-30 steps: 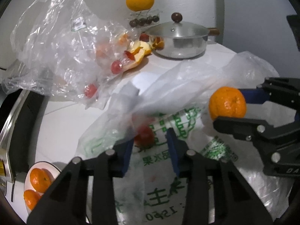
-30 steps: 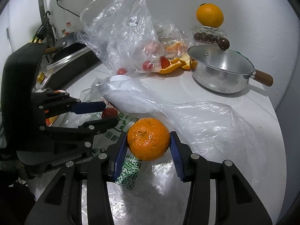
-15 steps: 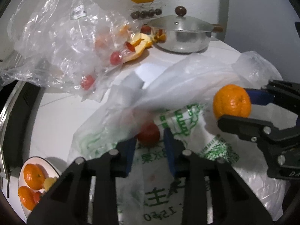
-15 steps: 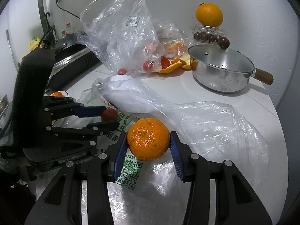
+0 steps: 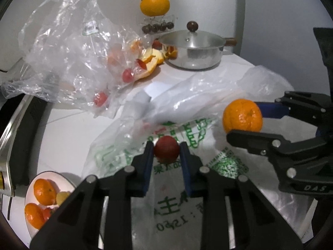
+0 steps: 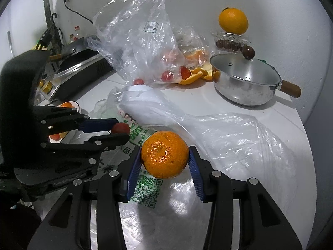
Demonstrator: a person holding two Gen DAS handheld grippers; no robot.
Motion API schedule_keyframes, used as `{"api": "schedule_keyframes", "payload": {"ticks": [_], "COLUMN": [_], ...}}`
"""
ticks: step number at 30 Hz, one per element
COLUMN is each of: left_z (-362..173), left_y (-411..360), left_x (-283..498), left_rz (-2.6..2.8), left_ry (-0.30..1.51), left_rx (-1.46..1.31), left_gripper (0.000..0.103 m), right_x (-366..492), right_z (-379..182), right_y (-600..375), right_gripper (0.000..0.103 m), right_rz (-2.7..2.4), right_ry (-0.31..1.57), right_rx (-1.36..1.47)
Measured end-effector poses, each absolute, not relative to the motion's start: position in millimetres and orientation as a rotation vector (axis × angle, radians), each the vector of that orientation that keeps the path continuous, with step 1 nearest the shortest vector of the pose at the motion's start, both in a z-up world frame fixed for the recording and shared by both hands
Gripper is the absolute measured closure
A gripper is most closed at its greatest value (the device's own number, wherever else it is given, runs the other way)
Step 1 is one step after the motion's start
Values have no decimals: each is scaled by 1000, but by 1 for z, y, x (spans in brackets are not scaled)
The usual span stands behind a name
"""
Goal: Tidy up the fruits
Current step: 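Grasp a red tomato with the left tool while right tool holds the mandarin, then carry the red tomato and mandarin over the white plate with both tools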
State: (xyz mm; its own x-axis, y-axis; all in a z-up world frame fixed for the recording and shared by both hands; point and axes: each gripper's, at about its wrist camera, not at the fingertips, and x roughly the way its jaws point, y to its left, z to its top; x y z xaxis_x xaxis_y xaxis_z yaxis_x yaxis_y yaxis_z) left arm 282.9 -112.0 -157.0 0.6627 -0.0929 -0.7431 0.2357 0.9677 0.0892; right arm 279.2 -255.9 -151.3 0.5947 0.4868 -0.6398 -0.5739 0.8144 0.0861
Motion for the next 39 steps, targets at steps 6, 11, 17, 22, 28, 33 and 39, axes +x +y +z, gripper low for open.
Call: {"api": "schedule_keyframes", "payload": {"ticks": [6,11,17,22,28,33,39], "left_z": [-143,-132,-127,-130,-136,-141,-149], "left_y": [-108,-95,-72,-51,-28,-13,0], "left_x": [261,242,217,198,179,169,164], "left_rz": [-201,-197,-167,-137,-98,-74,-50], "left_ry": [789,763,751,760,773,783,801], "left_rx": [172,153,129,110,91,78,70], "left_gripper": [77,77,77,77,77,77,77], "right_x": [268,257,244,230,219,213,207], "right_z": [-144,-136,-129,-125,-123,-124,-124], "right_y": [-251,-243,-229,-211,-191,-175,-159], "right_gripper": [56,56,56,56,56,56,56], "right_rz": [612,613,626,651,681,707,738], "right_ry": [693,682,671,666,664,668,670], "right_rx": [-146,-160,-171,-192,-208,-226,-245]}}
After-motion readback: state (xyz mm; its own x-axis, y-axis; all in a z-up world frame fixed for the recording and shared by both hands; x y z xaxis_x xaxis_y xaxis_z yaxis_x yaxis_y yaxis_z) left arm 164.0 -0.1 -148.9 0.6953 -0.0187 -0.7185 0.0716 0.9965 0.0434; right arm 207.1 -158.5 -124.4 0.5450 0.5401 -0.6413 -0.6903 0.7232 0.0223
